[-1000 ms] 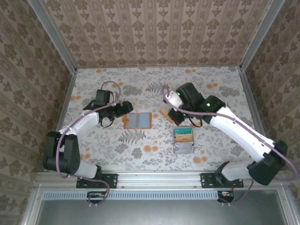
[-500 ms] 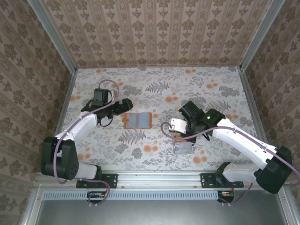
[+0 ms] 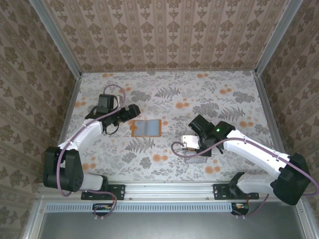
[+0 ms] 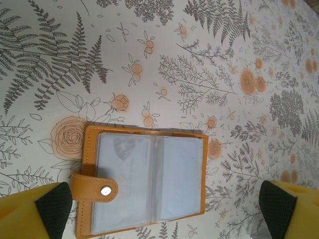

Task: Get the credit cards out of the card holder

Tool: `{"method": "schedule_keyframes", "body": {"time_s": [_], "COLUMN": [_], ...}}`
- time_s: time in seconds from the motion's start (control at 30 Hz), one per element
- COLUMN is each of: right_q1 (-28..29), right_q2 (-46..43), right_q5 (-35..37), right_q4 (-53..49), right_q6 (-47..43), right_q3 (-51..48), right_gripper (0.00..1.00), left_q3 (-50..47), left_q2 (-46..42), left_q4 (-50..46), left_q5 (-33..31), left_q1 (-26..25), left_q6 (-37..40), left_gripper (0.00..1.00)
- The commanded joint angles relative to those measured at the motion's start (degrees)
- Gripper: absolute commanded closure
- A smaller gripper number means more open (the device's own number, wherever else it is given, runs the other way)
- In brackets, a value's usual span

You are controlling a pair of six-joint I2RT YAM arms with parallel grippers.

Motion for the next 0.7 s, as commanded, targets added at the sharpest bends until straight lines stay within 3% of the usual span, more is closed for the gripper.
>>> {"method": "schedule_keyframes", "body": {"time_s": [0.0, 0.67], "right_q1": [0.4, 0.4], "right_q2": [-0.6, 1.4], "right_q5": [3.0, 1.9], "right_q4": [2.2, 4.9], "right_q6": [-1.7, -1.6], "right_q3": [-1.2, 0.9], "right_gripper": [1.0, 1.0], "left_q3": [-0.5, -0.9], "left_q2": [-1.3, -1.3], "left_q4": [-0.4, -0.8], "left_q5": [-0.2, -0.4], "left_q1": [0.3, 0.5], "left_q6": [0.4, 0.5], "left_gripper": [0.0, 0.0]}}
